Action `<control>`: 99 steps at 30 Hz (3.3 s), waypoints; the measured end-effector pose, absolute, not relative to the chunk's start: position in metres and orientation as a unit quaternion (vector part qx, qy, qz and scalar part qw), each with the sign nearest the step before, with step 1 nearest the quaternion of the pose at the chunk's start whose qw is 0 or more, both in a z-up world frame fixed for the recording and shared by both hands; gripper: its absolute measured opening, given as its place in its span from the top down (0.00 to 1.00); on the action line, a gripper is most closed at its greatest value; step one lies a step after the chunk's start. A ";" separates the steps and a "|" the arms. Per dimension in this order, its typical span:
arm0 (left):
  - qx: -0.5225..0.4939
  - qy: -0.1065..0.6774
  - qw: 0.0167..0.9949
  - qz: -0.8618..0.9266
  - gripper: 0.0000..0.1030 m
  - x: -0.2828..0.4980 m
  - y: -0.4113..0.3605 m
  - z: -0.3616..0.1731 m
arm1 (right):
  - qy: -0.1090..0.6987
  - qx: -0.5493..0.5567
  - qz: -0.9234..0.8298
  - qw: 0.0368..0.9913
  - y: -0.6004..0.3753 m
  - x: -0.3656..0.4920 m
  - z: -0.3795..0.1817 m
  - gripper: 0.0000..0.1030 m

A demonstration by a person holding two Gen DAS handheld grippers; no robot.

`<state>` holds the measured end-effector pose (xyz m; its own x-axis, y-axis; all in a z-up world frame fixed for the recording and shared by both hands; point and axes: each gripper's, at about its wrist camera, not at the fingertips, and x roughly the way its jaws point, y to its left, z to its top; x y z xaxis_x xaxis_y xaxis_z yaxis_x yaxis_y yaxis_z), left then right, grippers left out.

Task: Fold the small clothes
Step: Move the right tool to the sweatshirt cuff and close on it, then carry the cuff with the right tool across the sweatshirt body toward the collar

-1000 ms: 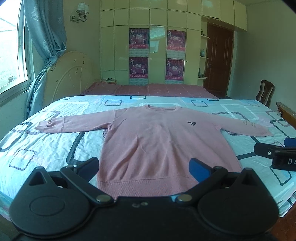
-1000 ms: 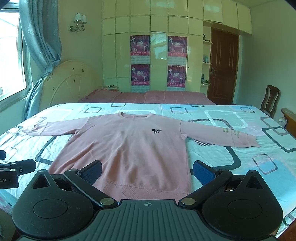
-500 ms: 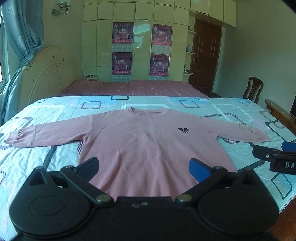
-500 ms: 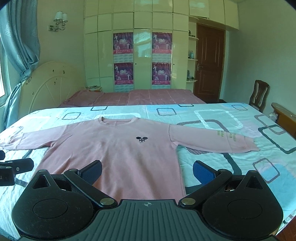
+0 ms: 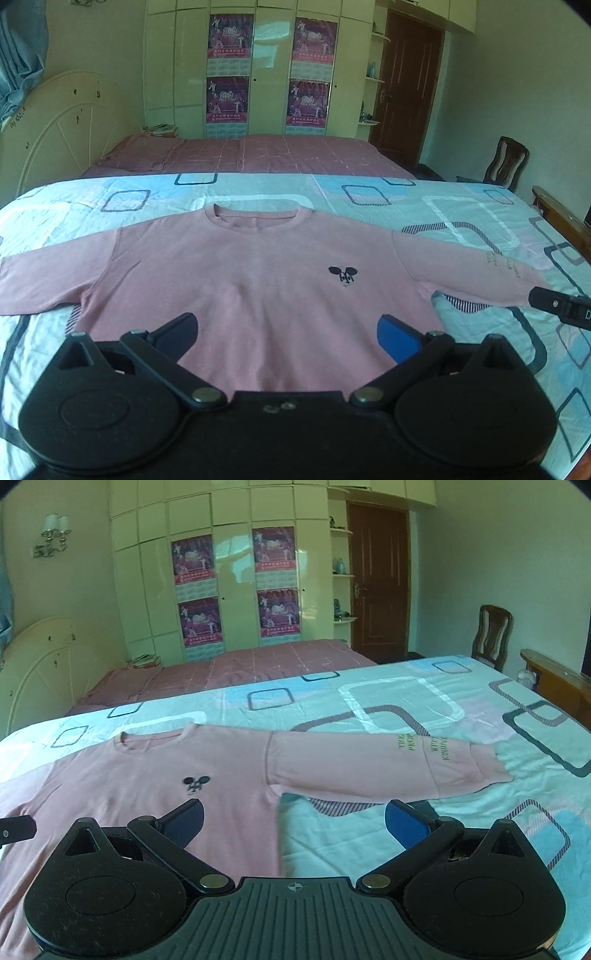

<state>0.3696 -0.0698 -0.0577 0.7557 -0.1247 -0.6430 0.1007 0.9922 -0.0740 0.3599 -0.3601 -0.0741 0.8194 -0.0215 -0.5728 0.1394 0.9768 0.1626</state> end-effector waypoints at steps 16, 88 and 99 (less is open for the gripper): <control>0.012 0.421 0.905 -0.058 0.00 0.483 -0.175 -0.112 | 0.306 0.248 -0.177 0.902 -0.583 0.431 -0.166 0.26; -0.091 0.398 0.898 -0.166 0.94 0.587 -0.092 -0.151 | 0.366 0.146 -0.042 0.918 -0.392 0.457 -0.159 0.34; -0.118 0.360 0.924 -0.056 0.94 0.552 0.004 -0.148 | 0.394 0.118 0.027 0.911 -0.341 0.485 -0.186 0.34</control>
